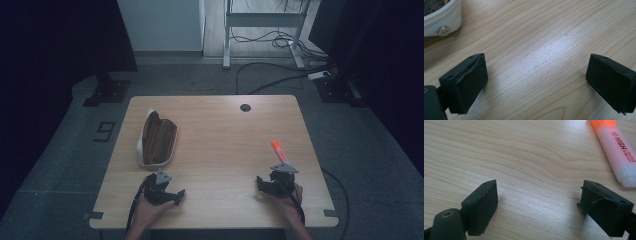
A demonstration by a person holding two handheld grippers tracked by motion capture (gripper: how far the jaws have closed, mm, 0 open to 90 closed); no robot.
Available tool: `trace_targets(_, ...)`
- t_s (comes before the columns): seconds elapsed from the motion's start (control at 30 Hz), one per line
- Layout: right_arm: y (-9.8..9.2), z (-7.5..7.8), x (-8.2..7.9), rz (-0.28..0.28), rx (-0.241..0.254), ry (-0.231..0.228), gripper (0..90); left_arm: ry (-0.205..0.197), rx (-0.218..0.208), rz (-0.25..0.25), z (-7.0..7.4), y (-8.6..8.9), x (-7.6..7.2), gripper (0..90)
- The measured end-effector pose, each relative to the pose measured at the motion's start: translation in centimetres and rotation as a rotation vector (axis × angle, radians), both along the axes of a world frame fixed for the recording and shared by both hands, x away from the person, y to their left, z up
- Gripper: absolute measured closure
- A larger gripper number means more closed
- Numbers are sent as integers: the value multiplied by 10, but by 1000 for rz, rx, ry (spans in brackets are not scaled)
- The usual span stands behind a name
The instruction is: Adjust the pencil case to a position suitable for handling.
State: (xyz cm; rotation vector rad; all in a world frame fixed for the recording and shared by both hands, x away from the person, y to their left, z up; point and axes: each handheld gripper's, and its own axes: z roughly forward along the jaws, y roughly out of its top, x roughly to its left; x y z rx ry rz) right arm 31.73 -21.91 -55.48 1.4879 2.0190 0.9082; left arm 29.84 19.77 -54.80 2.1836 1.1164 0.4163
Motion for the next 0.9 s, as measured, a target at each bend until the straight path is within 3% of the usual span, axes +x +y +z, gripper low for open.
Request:
trace_targets(0.37, 0, 0, -1, 2, 0, -2, 149, -15, -40, 19, 2, 3, -2, 149)
trace_targets(0.67, 0, 0, -1, -1, 0, -1, 149, -113, -93, 35, 24, 5, -12, 198)
trace_targets(0.9, 0, 0, -1, -1, 0, -1, 151, -162, -114, 69, 42, 17, -17, 227)
